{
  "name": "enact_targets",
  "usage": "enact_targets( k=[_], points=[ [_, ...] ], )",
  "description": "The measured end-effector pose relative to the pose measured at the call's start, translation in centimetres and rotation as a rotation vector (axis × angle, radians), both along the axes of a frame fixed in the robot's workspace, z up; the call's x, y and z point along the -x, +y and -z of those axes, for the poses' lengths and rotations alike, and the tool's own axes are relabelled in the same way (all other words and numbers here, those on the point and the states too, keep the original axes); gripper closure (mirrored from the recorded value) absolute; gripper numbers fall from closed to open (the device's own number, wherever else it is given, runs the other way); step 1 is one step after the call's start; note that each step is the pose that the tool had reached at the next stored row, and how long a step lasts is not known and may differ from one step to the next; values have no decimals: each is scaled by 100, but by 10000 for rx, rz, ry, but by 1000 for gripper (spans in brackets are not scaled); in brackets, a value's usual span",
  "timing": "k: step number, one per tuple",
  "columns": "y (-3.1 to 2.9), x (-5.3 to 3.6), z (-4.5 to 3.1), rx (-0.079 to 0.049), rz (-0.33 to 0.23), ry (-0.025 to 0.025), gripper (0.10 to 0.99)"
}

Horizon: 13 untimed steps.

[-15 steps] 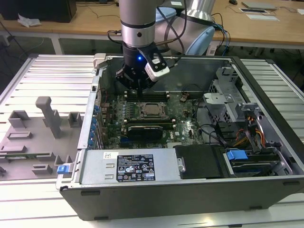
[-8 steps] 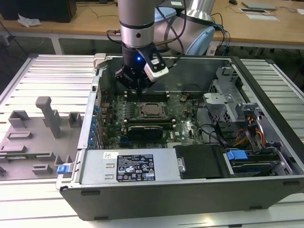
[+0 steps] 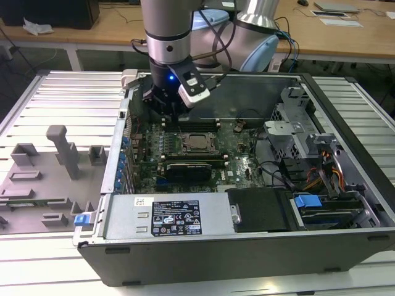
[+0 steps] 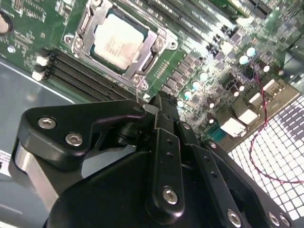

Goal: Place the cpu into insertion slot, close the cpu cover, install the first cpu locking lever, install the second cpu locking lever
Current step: 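Install the first cpu locking lever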

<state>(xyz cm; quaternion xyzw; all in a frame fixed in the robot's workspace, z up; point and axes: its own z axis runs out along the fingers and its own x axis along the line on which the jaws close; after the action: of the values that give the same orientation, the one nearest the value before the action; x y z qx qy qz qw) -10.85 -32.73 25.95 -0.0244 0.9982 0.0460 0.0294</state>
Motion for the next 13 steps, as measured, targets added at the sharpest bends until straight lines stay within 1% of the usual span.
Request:
enact_targets(
  k=[2, 3, 6, 7, 9, 10, 11, 12, 13],
  points=[
    [0, 30, 2, -133, 0, -21, 980],
    [0, 55, 4, -221, 0, -36, 980],
    [0, 110, 11, -371, 0, -67, 980],
    [0, 134, 14, -483, 1, -84, 980],
    [0, 149, 16, -702, -2, -115, 980],
    [0, 156, 16, -1021, 0, -164, 980],
    [0, 159, 16, -1236, 0, -197, 980],
    [0, 162, 16, -1374, 0, -216, 980],
    [0, 164, 16, -1482, 0, -231, 980]
  ],
)
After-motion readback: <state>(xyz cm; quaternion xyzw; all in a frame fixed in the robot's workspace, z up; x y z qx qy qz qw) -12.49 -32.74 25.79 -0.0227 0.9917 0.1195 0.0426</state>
